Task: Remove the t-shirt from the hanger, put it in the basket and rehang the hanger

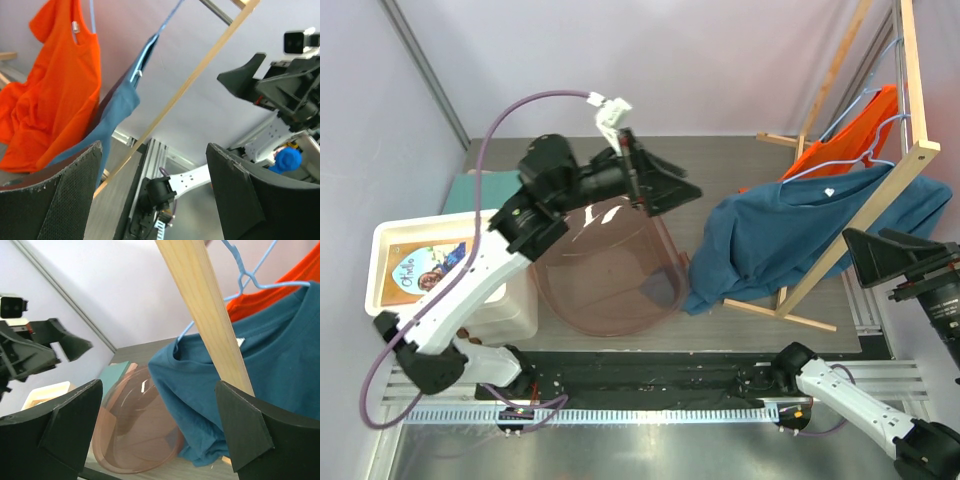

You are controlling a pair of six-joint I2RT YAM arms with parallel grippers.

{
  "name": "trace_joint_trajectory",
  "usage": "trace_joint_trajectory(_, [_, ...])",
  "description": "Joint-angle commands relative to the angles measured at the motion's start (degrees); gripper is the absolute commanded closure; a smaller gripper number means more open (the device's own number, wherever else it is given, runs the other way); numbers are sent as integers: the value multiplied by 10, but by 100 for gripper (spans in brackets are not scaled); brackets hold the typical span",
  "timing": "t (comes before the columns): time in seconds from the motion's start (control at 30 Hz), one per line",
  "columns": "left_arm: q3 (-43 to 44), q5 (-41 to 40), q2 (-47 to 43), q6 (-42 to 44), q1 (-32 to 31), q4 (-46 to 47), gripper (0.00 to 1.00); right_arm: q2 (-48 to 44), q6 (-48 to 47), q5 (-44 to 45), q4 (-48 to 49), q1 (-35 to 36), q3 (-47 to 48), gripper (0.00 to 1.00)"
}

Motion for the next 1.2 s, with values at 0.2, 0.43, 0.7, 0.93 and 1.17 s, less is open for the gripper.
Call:
trace_joint_trajectory(0.2, [274,-87,218,222,-118,-65,20,-15,-25,-38,19,0,-23,0])
trace_joint_trajectory(0.43, [454,-85,388,230,-145,-78,28,-38,-58,-45,14,0,-10,0])
trace_joint_trajectory(0.7, [484,-69,452,192,-157,-11,44,-62,-91,-24,5,0,6,0])
trace_joint_trajectory(0.93, [495,-51,477,154,-162,29,69,-76,-95,-14,0,0,-6,0])
trace_joint_trajectory(1.17, [495,-50,476,130,-169,60,100,-80,-100,-7,-1,0,-12,0])
